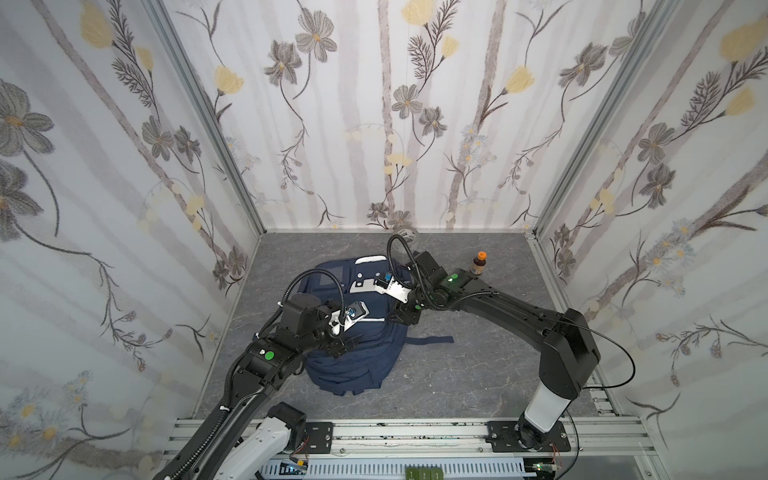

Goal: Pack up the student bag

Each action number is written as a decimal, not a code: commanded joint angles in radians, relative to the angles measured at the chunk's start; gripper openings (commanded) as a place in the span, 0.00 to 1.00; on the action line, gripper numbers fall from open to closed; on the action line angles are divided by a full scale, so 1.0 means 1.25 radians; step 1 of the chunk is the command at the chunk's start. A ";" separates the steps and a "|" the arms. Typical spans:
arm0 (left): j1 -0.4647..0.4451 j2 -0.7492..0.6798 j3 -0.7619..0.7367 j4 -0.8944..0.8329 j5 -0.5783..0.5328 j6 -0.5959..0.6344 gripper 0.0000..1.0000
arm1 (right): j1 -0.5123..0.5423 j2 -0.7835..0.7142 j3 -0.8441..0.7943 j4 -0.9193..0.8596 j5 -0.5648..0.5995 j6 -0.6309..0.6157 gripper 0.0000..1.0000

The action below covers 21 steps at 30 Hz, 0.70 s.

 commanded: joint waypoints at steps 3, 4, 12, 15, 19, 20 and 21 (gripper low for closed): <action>0.010 0.044 -0.001 -0.057 0.018 0.026 0.79 | 0.002 0.008 -0.007 0.003 -0.044 -0.082 0.48; 0.010 0.051 -0.006 -0.057 0.017 0.031 0.79 | 0.001 0.011 -0.007 0.000 -0.041 -0.084 0.47; 0.014 0.088 -0.054 -0.001 -0.053 0.056 0.80 | 0.001 0.023 -0.010 -0.004 -0.024 -0.102 0.50; 0.016 0.102 -0.059 0.005 -0.066 0.075 0.74 | 0.002 0.033 -0.003 -0.003 -0.029 -0.106 0.47; 0.024 0.108 -0.060 0.031 -0.084 0.072 0.48 | 0.002 0.037 0.001 -0.005 -0.022 -0.105 0.33; 0.026 0.108 -0.062 0.040 -0.089 0.071 0.40 | 0.002 0.036 0.000 -0.006 -0.020 -0.105 0.30; 0.027 0.109 -0.063 0.047 -0.095 0.070 0.33 | 0.002 0.033 -0.003 -0.007 -0.017 -0.102 0.27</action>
